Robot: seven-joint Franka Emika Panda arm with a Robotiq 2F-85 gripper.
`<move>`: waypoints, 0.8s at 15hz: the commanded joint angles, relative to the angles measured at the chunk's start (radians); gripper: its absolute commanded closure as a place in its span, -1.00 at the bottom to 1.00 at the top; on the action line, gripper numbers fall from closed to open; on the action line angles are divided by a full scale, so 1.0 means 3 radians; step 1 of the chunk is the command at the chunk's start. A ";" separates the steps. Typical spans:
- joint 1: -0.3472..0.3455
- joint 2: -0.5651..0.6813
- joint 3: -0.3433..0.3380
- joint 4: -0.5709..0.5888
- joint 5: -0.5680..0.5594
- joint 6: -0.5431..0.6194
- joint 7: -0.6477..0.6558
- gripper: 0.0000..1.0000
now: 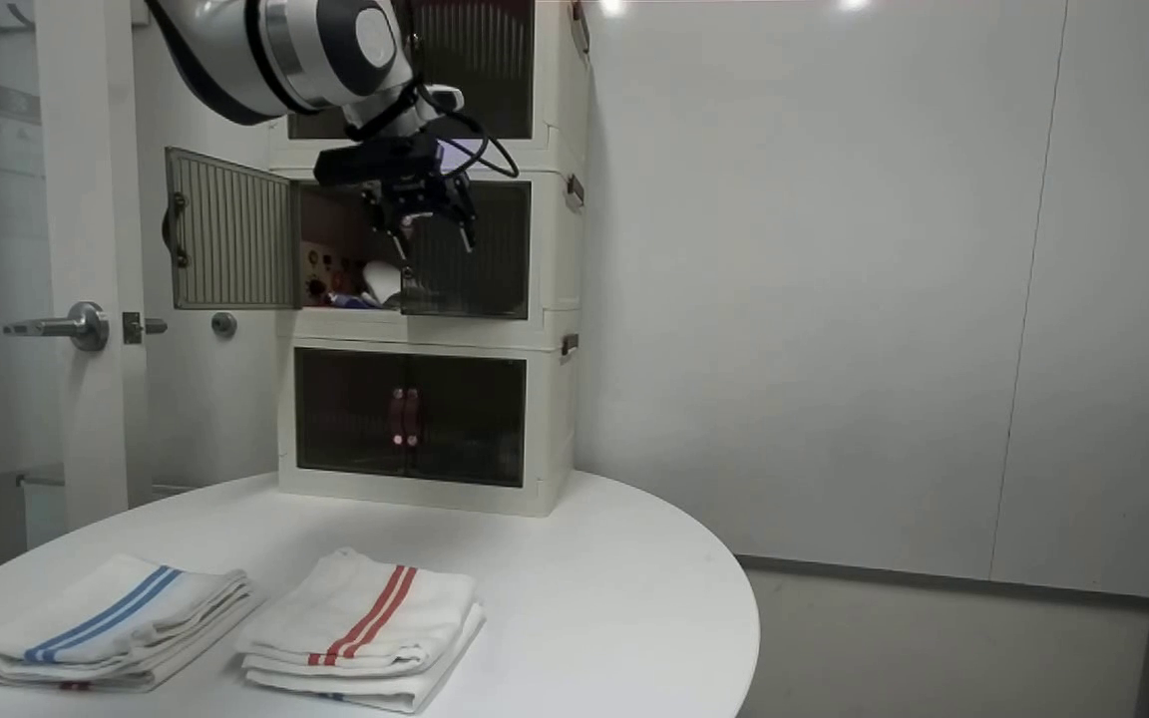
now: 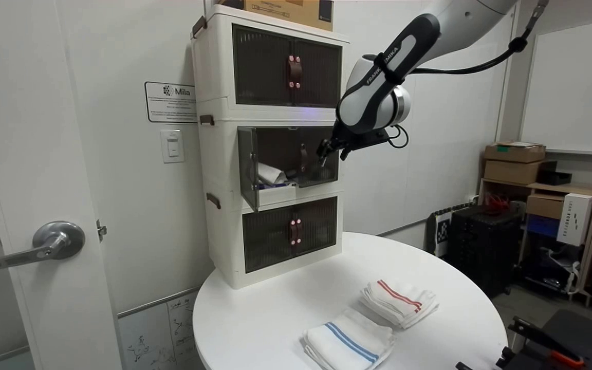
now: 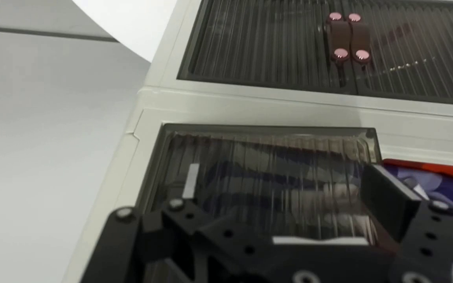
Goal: Close the right side door on the middle drawer
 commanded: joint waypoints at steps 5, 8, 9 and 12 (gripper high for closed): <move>0.0086 0.0273 -0.0140 0.0374 -0.0111 0.0255 0.0240 -1.00; 0.0066 0.0553 -0.0043 0.0842 0.0057 0.0038 0.0093 -1.00; 0.0063 0.0651 -0.0024 0.1018 0.0086 -0.0043 0.0082 -1.00; 0.0056 0.0912 0.0008 0.1522 0.0143 -0.0281 0.0062 -1.00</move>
